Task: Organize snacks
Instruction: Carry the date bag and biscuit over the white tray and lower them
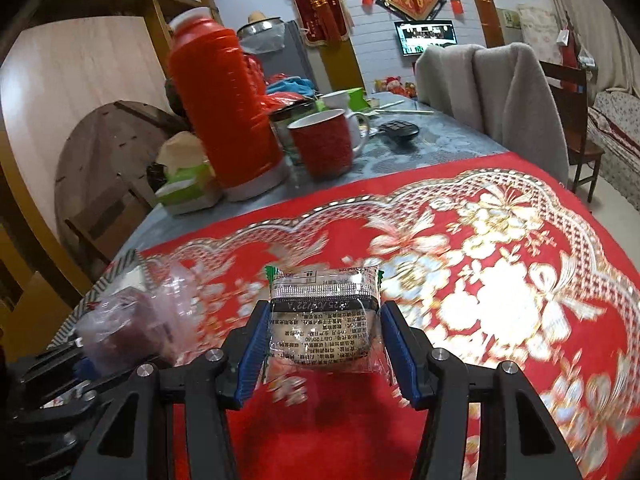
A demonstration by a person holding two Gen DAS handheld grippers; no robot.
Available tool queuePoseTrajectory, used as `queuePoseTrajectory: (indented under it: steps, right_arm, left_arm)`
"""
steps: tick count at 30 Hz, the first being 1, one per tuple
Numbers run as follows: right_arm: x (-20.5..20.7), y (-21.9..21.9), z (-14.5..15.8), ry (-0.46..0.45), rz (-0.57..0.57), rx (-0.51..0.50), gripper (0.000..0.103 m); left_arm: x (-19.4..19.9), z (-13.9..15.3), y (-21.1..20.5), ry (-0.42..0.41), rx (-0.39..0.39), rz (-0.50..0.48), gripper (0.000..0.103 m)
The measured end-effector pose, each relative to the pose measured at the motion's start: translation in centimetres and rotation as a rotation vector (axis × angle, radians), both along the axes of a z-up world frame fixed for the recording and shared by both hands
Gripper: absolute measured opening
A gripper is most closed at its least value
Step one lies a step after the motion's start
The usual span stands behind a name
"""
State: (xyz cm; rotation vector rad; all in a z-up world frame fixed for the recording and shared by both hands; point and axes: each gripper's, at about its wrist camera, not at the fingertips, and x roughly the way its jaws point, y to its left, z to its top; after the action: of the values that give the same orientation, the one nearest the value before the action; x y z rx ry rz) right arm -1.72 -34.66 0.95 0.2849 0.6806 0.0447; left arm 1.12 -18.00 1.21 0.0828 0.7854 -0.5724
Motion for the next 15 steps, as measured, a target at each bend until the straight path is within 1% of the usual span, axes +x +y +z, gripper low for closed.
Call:
queuePoseTrajectory:
  steps: [7, 15]
  right_arm:
    - [-1.3, 3.7, 0.7, -0.038, 0.048, -0.036, 0.054]
    - [-0.7, 8.1, 2.0, -0.059, 0.118, -0.072, 0.054]
  left_arm:
    - [-0.5, -0.4, 3.7, 0.01, -0.023, 0.083, 0.029]
    - [-0.2, -0.1, 7.8, 0.005, -0.054, 0.15, 0.029]
